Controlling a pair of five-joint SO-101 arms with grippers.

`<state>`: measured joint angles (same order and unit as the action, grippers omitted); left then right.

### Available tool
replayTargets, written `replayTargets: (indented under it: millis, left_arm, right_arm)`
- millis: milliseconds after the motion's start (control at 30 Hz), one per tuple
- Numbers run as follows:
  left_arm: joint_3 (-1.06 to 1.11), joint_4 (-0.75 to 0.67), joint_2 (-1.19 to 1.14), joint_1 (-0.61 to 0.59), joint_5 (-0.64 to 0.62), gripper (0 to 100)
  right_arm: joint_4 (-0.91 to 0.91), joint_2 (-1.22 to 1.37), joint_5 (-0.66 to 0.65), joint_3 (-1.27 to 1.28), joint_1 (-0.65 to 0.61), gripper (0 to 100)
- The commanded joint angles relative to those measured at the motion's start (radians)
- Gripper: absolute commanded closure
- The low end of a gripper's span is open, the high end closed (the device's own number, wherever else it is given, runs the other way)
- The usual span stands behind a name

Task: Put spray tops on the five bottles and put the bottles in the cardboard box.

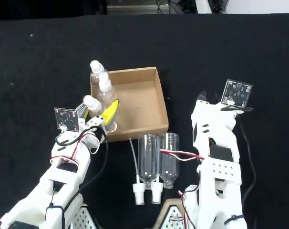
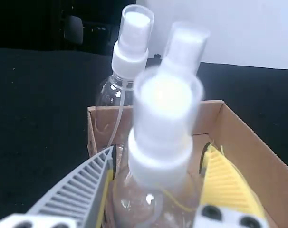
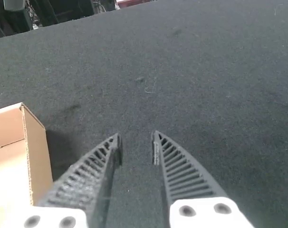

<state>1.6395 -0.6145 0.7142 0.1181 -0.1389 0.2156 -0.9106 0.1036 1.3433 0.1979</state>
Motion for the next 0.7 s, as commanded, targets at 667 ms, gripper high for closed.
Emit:
replayTargets:
  millis: [667]
  left_arm:
    - [-0.016, -0.008, 0.012, 0.036, -0.011, 73]
  right_arm:
    - [-0.028, 0.002, -0.009, -0.010, -0.026, 90.7]
